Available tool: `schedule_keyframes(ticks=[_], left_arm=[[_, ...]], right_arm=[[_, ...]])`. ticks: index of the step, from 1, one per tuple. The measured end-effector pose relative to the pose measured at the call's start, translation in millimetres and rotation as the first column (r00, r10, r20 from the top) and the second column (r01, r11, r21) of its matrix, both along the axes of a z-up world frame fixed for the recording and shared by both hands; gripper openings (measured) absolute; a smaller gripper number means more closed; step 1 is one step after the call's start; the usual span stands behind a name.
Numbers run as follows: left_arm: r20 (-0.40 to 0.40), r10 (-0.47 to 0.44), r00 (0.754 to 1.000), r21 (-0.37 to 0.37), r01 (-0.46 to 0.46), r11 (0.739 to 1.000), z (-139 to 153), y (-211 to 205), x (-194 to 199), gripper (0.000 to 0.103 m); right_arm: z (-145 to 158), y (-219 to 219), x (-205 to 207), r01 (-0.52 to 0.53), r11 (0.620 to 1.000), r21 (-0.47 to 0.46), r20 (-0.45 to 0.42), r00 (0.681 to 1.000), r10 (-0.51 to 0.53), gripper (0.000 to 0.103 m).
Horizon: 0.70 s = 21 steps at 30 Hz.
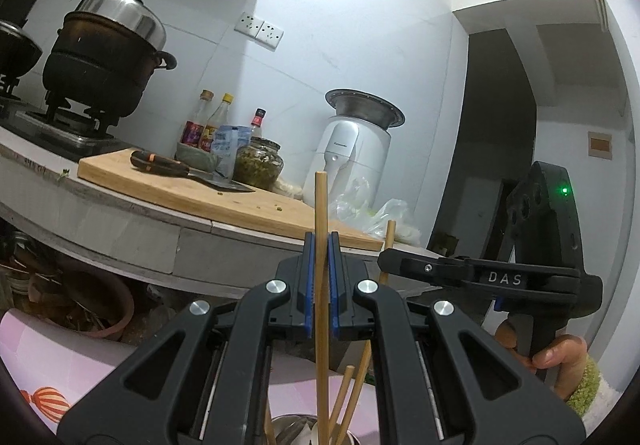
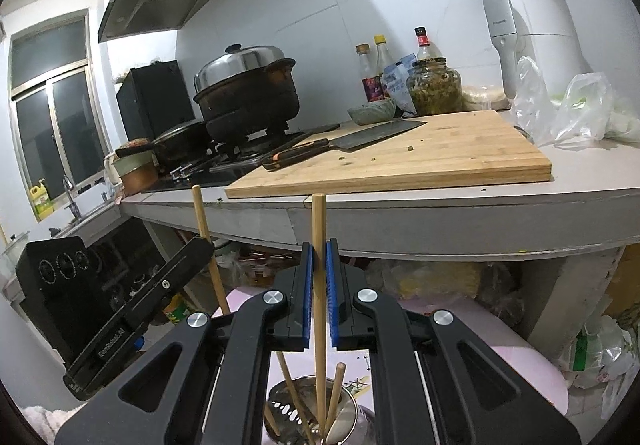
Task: Organize utensils
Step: 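Raise the right tool's chopstick over the holder while the left tool raises its chopstick beside it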
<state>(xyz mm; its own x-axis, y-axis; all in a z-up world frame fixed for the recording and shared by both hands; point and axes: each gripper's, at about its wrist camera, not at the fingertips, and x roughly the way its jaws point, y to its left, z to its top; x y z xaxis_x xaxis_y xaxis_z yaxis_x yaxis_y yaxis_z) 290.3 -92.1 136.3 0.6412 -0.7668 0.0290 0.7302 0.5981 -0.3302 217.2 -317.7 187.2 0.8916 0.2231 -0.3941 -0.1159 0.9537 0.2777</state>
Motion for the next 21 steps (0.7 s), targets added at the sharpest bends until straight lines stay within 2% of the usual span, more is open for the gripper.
schedule_keyframes(ticks=[9, 21], left_arm=[[0.0, -0.006, 1.0, -0.018, 0.006, 1.0, -21, 4, 2, 0.005], [0.012, -0.012, 1.0, -0.018, 0.012, 1.0, -33, 3, -1, 0.005]], right_arm=[[-18, 11, 8, -0.005, 0.999, -0.042, 0.001, 1.0, 0.005, 0.007], [-26, 20, 6, -0.02, 0.998, -0.067, 0.025, 0.999, 0.022, 0.007]])
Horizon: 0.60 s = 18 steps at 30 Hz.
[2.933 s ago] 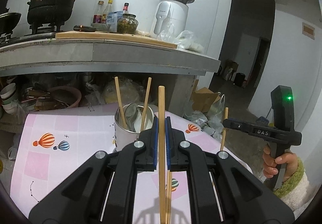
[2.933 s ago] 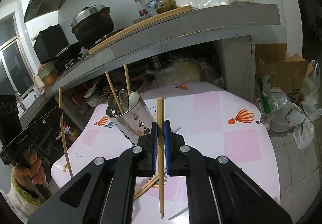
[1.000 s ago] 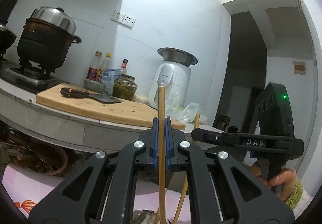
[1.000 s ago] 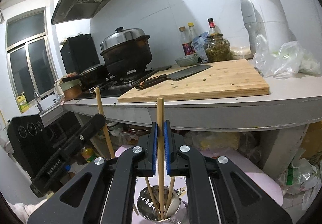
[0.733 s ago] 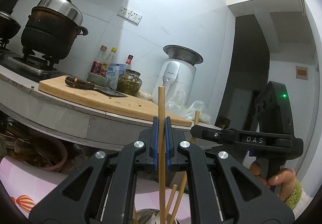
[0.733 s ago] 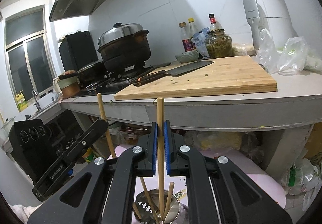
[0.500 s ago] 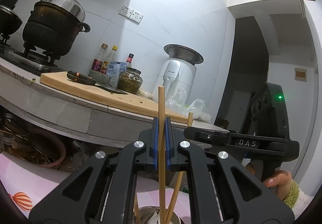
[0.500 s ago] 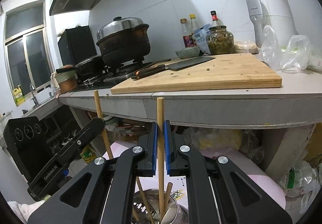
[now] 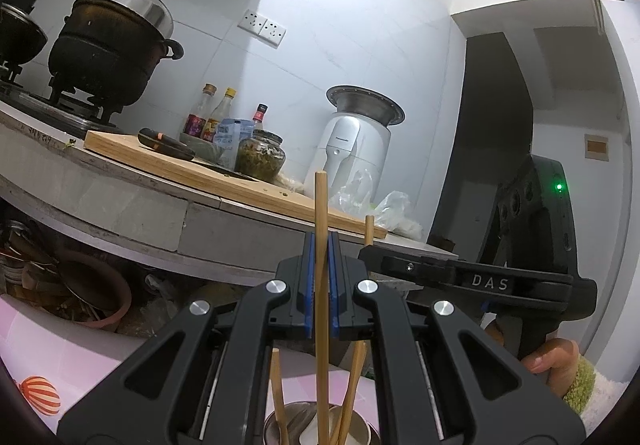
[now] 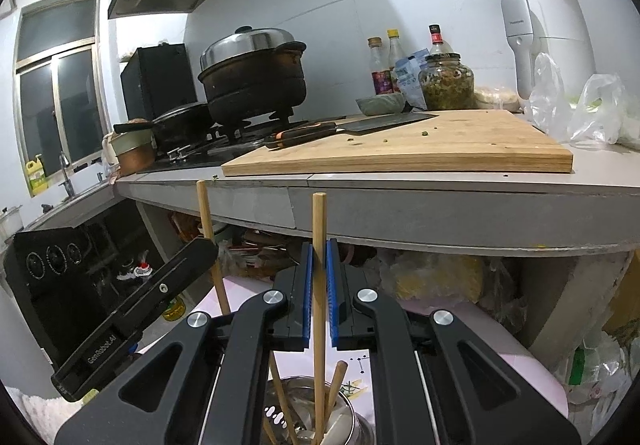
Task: Organize utensils
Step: 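Raise the right tool's chopstick over the holder while the left tool raises its chopstick beside it, then lower both held chopsticks into the steel holder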
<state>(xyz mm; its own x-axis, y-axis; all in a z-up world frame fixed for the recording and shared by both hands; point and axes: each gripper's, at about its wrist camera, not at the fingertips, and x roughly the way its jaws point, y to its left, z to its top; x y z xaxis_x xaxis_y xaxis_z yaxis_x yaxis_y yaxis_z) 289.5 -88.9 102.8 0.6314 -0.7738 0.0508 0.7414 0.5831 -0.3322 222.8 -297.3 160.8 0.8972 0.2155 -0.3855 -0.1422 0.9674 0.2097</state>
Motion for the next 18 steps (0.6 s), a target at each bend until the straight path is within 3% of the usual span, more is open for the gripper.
schedule_keyframes(ticks=[18], left_arm=[[0.039, -0.022, 0.999, -0.011, 0.022, 1.0, -14, 12, -25, 0.006]], right_arm=[[-31, 4, -25, -0.011, 1.0, 0.025, -0.002, 1.0, 0.011, 0.007]])
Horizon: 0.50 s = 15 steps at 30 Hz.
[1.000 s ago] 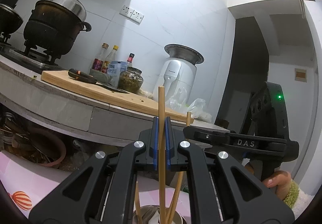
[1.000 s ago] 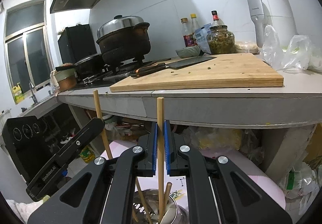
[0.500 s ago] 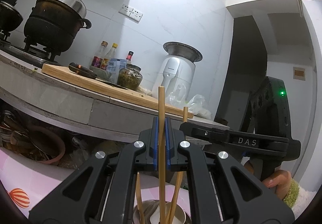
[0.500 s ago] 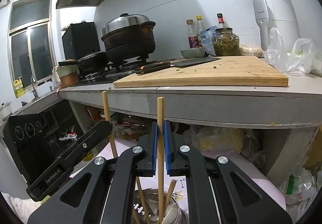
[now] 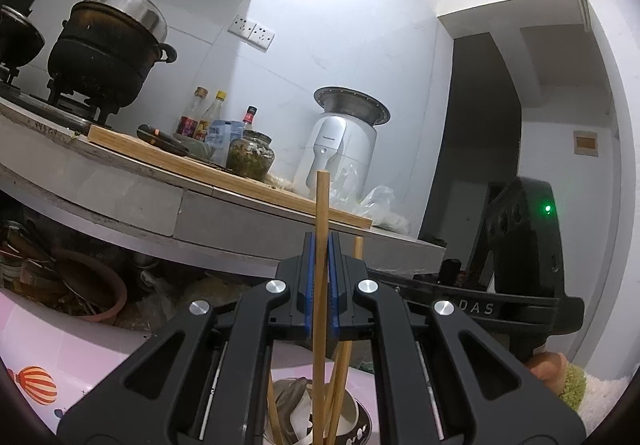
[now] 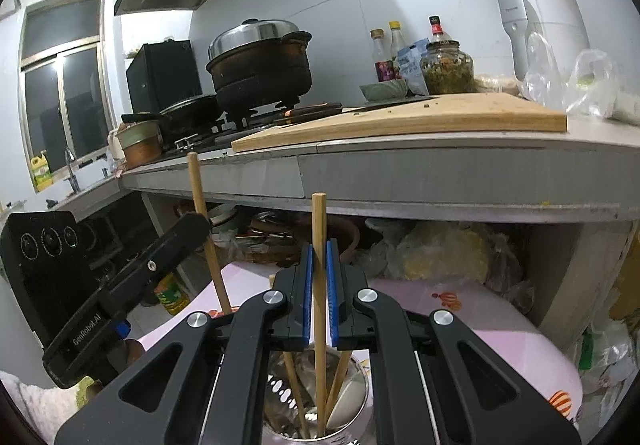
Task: Organize utensils
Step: 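Lower both held chopsticks into the steel holder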
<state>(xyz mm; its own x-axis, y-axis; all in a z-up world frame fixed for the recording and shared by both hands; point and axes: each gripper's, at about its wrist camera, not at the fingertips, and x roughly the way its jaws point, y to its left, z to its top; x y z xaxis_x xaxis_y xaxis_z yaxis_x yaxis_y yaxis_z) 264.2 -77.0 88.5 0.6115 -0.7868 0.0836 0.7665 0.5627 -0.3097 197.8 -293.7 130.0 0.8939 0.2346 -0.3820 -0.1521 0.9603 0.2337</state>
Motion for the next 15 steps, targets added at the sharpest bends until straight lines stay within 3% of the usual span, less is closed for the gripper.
schedule_keyframes(ticks=[15], left_arm=[[0.037, 0.016, 0.999, -0.029, -0.014, 0.999, 4, 5, -15, 0.006]], right_arm=[[-7, 3, -14, 0.0, 1.0, -0.007, -0.003, 1.0, 0.0, 0.007]])
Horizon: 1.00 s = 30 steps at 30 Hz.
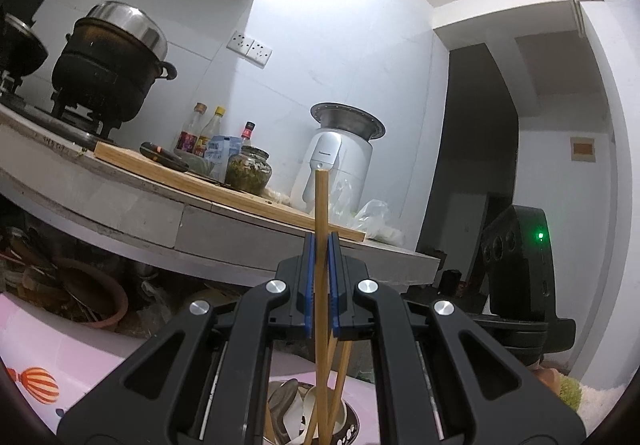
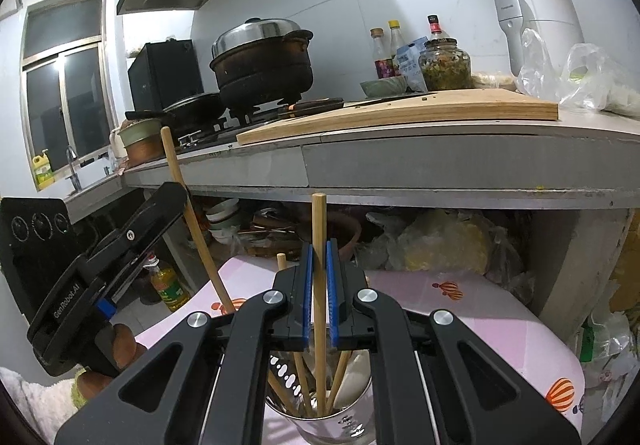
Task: Organize utensils
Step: 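Lower both held chopsticks into the steel holder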
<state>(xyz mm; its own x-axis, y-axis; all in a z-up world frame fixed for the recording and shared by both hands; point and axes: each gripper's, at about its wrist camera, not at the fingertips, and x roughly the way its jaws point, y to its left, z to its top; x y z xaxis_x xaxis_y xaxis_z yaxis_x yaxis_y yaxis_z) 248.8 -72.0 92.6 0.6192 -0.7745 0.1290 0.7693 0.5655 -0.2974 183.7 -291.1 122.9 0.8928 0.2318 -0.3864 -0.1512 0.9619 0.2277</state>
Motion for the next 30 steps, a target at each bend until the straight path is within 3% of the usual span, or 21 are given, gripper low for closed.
schedule_keyframes(ticks=[10, 18, 30], left_arm=[[-0.013, 0.003, 1.0, 0.025, -0.003, 1.0, -11, -7, 1, 0.006], [-0.006, 0.005, 1.0, 0.091, -0.005, 0.996, -25, -16, -3, 0.006], [-0.069, 0.002, 0.998, 0.158, 0.009, 0.987, -53, -24, 6, 0.006]], right_arm=[[-14, 1, 0, -0.003, 1.0, 0.004, -0.035, 0.999, 0.004, 0.007], [-29, 3, 2, -0.01, 1.0, 0.006, -0.075, 0.997, 0.01, 0.007], [-46, 0, 6, -0.013, 1.0, 0.028, -0.123, 0.992, 0.016, 0.007]])
